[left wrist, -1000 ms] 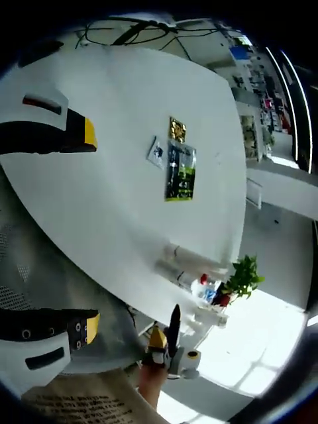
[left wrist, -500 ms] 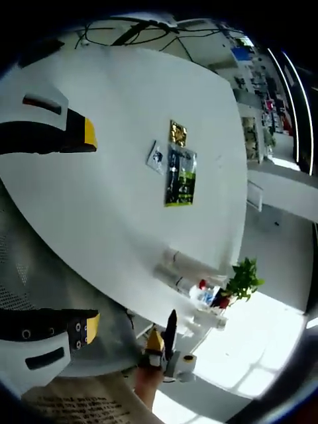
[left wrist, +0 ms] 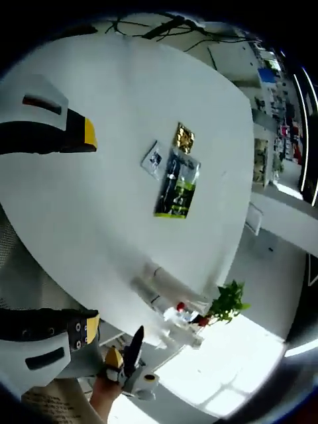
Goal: Arrange the skincare products in the storage area until every visible bottle or jar stands upright without overlapping.
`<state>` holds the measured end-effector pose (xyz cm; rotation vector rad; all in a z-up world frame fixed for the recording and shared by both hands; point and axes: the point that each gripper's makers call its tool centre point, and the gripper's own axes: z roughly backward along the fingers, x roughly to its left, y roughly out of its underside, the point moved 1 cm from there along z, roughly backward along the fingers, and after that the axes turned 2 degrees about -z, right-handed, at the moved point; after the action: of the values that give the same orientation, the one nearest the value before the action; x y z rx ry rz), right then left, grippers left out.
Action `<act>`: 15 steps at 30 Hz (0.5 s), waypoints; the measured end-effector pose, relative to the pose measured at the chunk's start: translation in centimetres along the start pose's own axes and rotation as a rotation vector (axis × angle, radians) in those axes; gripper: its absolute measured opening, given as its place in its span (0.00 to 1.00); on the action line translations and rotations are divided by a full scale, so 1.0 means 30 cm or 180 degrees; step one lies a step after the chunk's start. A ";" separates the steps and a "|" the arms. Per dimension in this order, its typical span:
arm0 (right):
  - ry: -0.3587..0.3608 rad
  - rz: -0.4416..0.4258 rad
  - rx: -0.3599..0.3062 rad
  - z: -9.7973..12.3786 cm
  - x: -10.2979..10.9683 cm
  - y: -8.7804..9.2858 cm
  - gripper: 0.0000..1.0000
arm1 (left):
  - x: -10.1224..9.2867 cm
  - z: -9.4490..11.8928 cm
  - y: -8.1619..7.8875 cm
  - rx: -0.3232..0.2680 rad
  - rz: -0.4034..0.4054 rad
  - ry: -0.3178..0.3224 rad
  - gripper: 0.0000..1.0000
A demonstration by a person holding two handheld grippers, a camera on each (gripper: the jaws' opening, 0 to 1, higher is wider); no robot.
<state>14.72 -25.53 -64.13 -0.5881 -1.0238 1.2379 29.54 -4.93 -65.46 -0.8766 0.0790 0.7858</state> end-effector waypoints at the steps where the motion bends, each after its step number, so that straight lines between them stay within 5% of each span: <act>1: 0.0001 -0.0005 0.0007 0.005 -0.004 0.002 0.98 | 0.000 -0.015 -0.004 0.0002 0.0012 -0.0038 0.97; 15: 0.0130 -0.0091 0.0094 0.096 -0.150 0.035 0.98 | 0.027 -0.281 -0.163 -0.0237 0.0602 -0.0555 0.97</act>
<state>11.70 -29.96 -65.09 -0.5720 -0.9753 1.2094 35.34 -12.36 -68.07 -0.8758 -0.0220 1.0448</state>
